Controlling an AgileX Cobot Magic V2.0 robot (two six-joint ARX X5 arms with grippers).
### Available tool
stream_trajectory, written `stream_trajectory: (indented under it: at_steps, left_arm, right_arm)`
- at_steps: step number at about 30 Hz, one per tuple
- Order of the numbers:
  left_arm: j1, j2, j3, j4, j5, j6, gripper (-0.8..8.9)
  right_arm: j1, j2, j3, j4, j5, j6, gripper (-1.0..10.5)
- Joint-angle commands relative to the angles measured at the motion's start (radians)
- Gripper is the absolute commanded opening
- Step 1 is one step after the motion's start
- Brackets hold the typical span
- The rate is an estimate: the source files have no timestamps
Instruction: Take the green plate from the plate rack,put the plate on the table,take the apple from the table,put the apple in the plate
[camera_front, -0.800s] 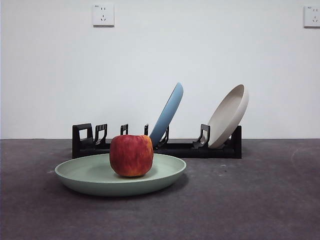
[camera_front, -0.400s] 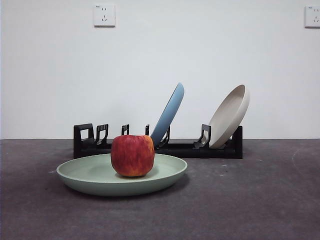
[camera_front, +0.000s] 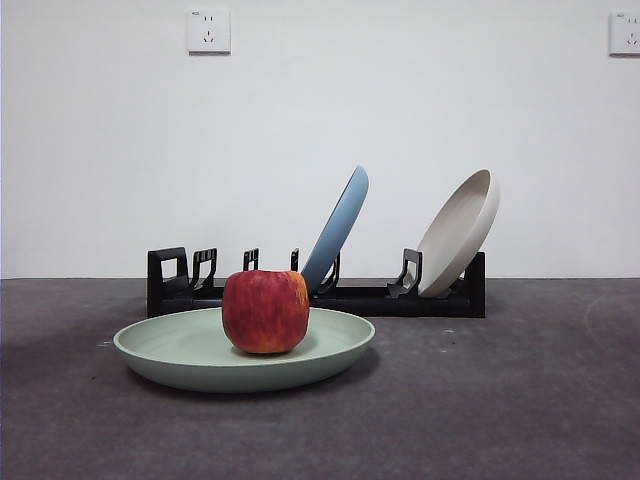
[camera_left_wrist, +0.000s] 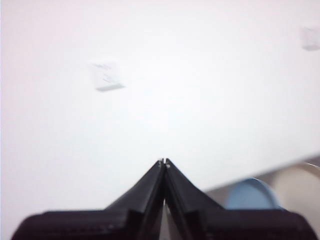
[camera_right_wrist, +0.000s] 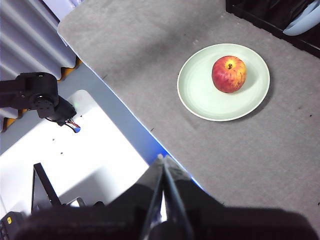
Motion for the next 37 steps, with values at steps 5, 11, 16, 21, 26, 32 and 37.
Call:
stream_trajectory:
  at_steps: [5, 11, 16, 21, 26, 32, 37]
  left_arm:
    - [0.114, -0.136, -0.353, 0.164, 0.006, 0.002, -0.03]
    - [0.178, -0.255, -0.566, 0.165, -0.001, -0.065, -0.04]
    - [0.219, -0.36, -0.711, 0.163, -0.001, -0.095, -0.04]
    - [0.245, -0.454, -0.805, 0.142, -0.001, -0.145, -0.04]
    - [0.259, -0.465, -0.838, 0.092, 0.001, -0.175, -0.04]
    - [0.264, -0.465, -0.84, -0.045, 0.008, -0.211, -0.04]
    - [0.263, -0.465, -0.84, -0.044, 0.033, -0.225, -0.03]
  right_arm:
    - [0.0, -0.013, -0.002, -0.019, 0.002, 0.011, 0.0]
    - [0.0, -0.021, -0.002, -0.019, 0.002, 0.011, 0.0]
    - [0.0, -0.027, -0.002, -0.019, 0.002, 0.011, 0.0]
    - [0.0, -0.035, -0.002, -0.019, 0.002, 0.011, 0.0]
    - [0.0, -0.04, -0.002, -0.019, 0.002, 0.011, 0.0]
    - [0.0, -0.044, -0.002, -0.019, 0.002, 0.011, 0.0]
    - [0.0, -0.047, -0.002, -0.019, 0.002, 0.011, 0.0]
